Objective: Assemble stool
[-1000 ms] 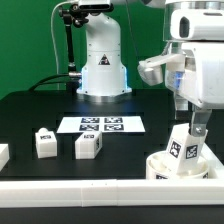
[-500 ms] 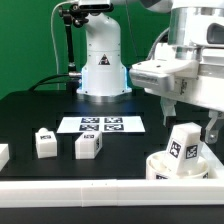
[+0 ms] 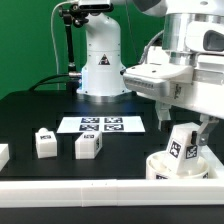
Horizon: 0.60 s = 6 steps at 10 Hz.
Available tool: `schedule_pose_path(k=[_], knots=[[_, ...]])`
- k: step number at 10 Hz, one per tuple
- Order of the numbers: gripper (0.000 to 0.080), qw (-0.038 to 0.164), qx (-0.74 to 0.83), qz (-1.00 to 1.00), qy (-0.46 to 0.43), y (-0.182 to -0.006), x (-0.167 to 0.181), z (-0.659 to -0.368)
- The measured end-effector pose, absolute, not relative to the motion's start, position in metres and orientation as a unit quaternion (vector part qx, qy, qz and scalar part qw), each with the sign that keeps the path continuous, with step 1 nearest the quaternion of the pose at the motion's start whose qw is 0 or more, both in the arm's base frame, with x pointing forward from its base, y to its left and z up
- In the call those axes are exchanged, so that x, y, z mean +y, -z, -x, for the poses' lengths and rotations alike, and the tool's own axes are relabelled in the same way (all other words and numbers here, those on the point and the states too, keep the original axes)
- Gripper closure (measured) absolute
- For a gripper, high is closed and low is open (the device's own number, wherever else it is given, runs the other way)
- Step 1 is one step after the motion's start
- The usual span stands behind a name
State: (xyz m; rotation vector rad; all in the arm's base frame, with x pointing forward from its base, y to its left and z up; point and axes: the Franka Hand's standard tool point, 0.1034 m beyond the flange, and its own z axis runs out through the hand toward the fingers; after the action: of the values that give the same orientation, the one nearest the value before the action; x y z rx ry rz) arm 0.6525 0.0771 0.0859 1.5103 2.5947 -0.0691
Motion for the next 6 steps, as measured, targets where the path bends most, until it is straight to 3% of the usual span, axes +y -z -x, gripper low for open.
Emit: schedule_pose_path(k=[1,2,3,6], knots=[[0.0378,0.069,0.862,-0.502,0.023,-0.0859,0.0767,-0.6525],[0.0378,0.069,0.862,-0.502,0.023,-0.0859,0.0763,-0.6525],[0.0462,0.069,0.862,-0.502,0.023,-0.0858,0.0760,-0.6525],[0.0462,0.066,0.852,-0.519,0.026,-0.0850,0.0756,-0.6511]])
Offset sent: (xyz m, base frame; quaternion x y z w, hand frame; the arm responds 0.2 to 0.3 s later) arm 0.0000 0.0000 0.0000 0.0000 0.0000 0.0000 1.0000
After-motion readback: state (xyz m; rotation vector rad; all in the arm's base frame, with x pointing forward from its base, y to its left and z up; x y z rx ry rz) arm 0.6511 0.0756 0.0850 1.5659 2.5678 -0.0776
